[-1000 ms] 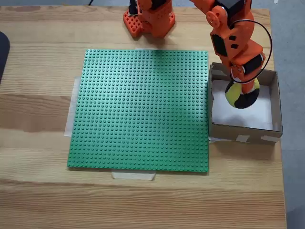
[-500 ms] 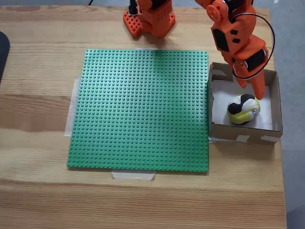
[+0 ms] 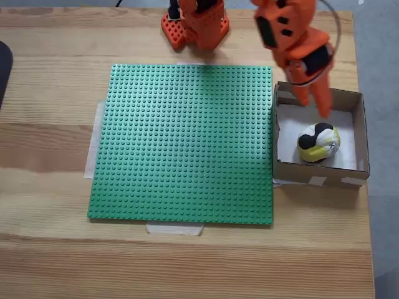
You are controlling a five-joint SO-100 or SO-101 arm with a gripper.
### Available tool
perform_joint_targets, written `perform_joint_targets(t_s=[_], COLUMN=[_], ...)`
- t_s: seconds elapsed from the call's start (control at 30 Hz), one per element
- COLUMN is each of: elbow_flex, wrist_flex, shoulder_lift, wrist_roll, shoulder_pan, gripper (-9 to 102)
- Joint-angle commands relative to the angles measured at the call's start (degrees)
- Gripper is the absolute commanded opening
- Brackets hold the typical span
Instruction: Pick the ball and put it in the box.
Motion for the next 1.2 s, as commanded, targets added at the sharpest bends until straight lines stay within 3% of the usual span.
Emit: perform_joint_targets(t_s=[0.0,0.47,0.8,1.17], elbow_flex=[2.7,11.7,17.1,20.8], wrist_flex=[-1.1,-2.2,-6.9,-8.4], shoulder_lift=[7.2,22.3,29.1,33.6], wrist_roll=[-1.7,-5.4,-4.0,-3.5], shoulder_pan=[2.7,13.5,25.1,30.1], gripper=[22,8,2,-1])
